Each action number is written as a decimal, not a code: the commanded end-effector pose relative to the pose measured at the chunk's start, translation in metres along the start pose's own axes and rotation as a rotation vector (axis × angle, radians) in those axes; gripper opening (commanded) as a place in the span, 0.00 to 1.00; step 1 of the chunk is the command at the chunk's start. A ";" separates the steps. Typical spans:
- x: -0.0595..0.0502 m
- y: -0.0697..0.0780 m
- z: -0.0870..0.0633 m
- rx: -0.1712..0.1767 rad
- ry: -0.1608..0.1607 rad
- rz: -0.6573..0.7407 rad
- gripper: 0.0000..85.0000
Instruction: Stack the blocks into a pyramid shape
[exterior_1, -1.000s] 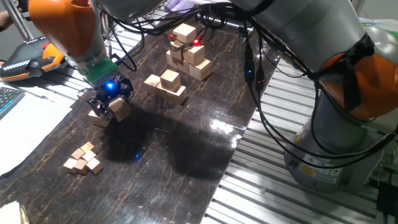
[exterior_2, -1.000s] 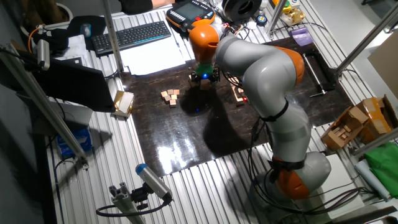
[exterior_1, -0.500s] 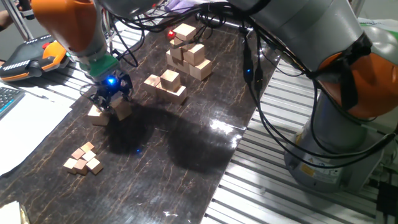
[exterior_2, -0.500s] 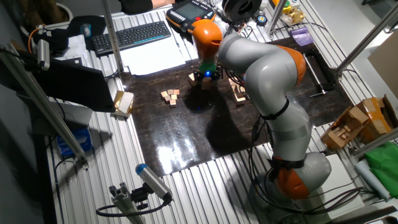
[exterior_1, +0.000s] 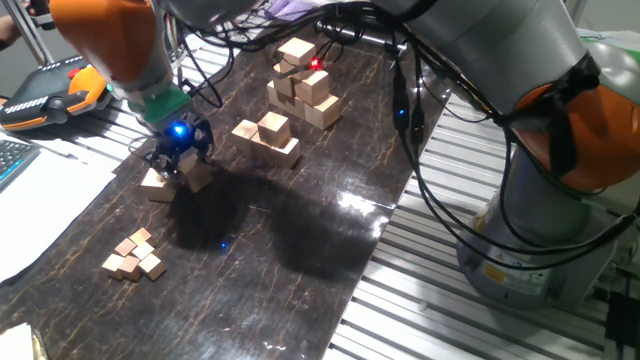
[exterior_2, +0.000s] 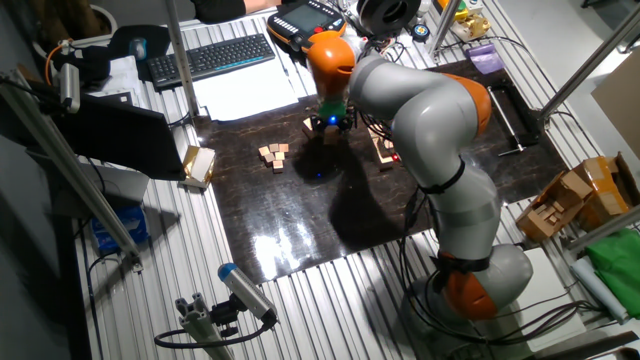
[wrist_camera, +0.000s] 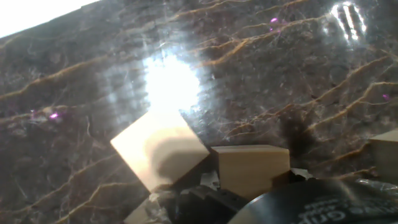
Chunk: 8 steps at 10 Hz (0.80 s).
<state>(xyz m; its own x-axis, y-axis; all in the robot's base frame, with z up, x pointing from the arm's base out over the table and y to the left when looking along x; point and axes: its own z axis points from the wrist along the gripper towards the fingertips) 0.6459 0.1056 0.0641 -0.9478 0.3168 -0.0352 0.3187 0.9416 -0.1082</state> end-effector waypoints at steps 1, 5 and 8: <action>-0.001 -0.004 -0.009 0.010 0.006 -0.001 0.63; -0.023 -0.056 -0.051 0.080 0.030 -0.155 0.64; -0.042 -0.103 -0.058 0.113 0.019 -0.247 0.60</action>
<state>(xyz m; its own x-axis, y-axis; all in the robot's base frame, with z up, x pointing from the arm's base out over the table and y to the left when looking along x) 0.6530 0.0325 0.1346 -0.9954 0.0923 0.0251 0.0844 0.9712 -0.2228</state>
